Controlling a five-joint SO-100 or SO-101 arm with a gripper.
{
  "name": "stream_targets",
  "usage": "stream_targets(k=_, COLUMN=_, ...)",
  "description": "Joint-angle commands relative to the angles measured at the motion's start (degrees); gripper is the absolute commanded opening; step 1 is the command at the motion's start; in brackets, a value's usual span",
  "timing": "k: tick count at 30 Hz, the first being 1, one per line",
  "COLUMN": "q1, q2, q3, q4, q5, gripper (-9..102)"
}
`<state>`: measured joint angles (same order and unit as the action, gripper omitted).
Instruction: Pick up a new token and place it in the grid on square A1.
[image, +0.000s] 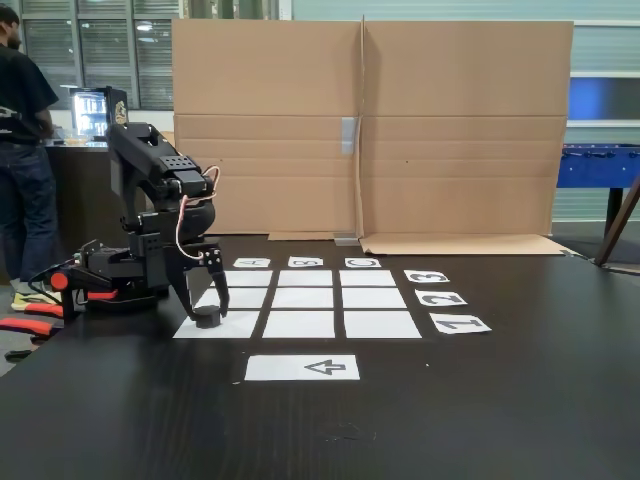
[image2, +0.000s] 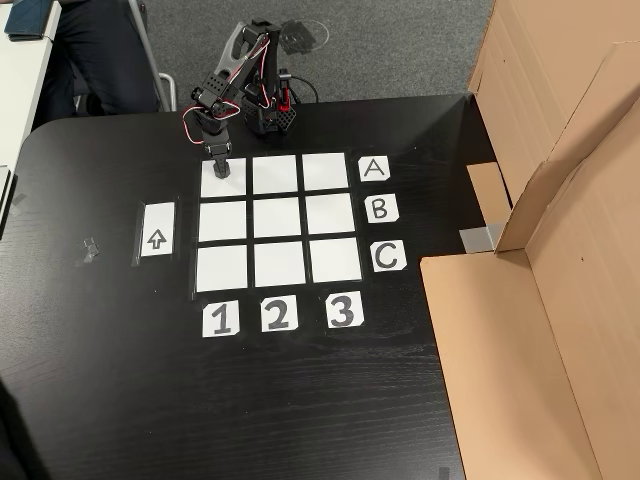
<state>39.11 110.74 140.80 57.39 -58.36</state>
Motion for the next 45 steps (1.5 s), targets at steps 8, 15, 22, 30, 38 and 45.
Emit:
stream_targets(k=8, q1=-0.44, q2=-0.97, q3=-2.64, q4=0.18, q5=1.23, gripper=10)
stream_targets(k=15, q1=-0.97, q2=-1.23, q3=-2.9, q4=0.18, q5=1.76, gripper=14)
stream_targets(k=22, q1=-0.44, q2=-1.23, q3=-2.9, q4=0.26, q5=1.76, gripper=22)
stream_targets(k=30, q1=0.09, q2=-0.35, q3=-2.55, q4=0.44, q5=1.76, gripper=31)
stream_targets(k=38, q1=0.53, q2=0.97, q3=-2.2, q4=1.49, q5=1.76, gripper=34)
stream_targets(k=45, q1=0.35, q2=11.43, q3=-2.72, q4=8.7, q5=1.76, gripper=34)
